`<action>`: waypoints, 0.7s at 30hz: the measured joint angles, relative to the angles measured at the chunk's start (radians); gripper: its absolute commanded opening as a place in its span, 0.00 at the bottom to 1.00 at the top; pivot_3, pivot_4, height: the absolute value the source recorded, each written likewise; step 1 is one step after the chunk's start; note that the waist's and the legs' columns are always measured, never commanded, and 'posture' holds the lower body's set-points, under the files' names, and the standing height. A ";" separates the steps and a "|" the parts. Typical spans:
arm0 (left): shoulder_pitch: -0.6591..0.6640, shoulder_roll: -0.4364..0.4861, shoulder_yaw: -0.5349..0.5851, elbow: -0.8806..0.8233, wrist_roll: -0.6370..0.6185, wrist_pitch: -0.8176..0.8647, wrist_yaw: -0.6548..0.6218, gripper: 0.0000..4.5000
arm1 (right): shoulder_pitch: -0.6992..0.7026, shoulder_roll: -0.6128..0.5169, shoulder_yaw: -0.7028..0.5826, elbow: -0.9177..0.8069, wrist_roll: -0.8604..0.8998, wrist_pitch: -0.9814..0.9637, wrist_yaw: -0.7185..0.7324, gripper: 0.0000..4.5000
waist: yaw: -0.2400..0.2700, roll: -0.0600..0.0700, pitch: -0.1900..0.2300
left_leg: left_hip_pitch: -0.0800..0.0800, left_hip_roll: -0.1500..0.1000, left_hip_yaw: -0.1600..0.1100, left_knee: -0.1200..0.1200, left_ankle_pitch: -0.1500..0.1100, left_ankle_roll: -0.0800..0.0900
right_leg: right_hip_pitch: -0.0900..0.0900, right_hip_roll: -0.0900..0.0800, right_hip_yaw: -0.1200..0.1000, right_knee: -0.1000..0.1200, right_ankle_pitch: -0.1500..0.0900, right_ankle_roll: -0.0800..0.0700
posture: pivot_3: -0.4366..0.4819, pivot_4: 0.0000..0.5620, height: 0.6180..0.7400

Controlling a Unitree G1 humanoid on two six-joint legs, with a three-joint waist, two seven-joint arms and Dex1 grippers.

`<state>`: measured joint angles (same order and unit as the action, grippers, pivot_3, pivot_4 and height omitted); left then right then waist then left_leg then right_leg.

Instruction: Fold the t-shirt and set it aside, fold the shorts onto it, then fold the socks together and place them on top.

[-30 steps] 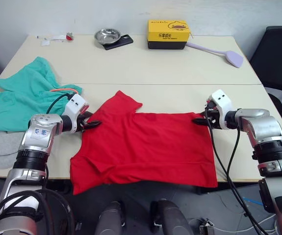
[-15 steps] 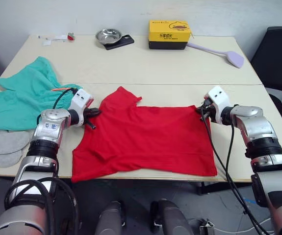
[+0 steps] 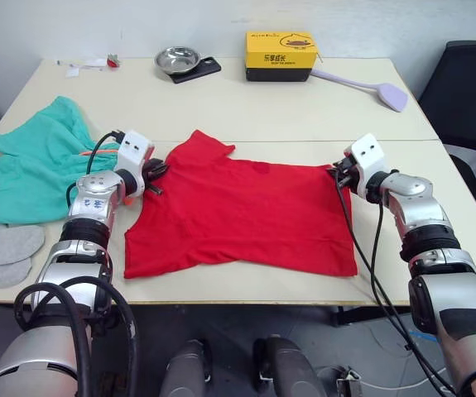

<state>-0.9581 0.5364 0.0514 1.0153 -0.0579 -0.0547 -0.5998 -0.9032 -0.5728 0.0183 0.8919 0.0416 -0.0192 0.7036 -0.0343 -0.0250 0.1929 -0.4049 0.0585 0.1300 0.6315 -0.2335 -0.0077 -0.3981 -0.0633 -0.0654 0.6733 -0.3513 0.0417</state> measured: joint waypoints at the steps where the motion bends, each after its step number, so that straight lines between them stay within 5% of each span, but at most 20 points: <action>1: 0.026 0.014 0.013 -0.039 -0.016 -0.034 -0.030 0.52 | 0.024 -0.014 -0.013 -0.041 0.013 -0.021 0.027 0.55 | 0.001 0.000 0.000 | 0.000 0.000 0.000 0.000 0.000 0.000 | 0.000 0.000 0.000 -0.001 0.000 0.000 | 0.48 0.27 1.00; 7: 0.265 0.131 0.106 -0.379 -0.190 -0.062 -0.318 0.96 | 0.309 -0.130 -0.117 -0.479 0.239 0.022 0.302 1.00 | 0.005 0.000 0.000 | 0.000 0.003 0.000 -0.001 -0.001 -0.002 | 0.001 0.003 0.001 -0.002 0.000 0.000 | 0.48 0.27 1.00; 14: 0.617 0.292 0.135 -0.826 -0.352 0.106 -0.584 0.99 | 0.761 -0.287 -0.143 -1.060 0.457 0.244 0.517 1.00 | 0.005 0.000 0.000 | 0.005 0.004 -0.002 -0.001 -0.008 0.005 | 0.006 0.003 0.001 -0.003 0.000 -0.001 | 0.48 0.27 1.00; 21: 0.891 0.318 0.181 -1.015 -0.328 0.011 -0.608 0.99 | 0.890 -0.287 -0.135 -1.176 0.343 0.177 0.456 1.00 | 0.006 0.000 0.000 | 0.006 0.005 -0.002 -0.004 -0.008 0.005 | 0.006 0.003 0.001 -0.007 0.001 -0.003 | 0.48 0.27 1.00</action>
<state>-0.0673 0.8541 0.2327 0.0006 -0.3861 -0.0436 -1.2076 -0.0132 -0.8598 -0.1170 -0.2839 0.3845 0.1578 1.1595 -0.0284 -0.0250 0.1928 -0.3990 0.0630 0.1278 0.6276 -0.2419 -0.0031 -0.3922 -0.0604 -0.0643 0.6659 -0.3503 0.0391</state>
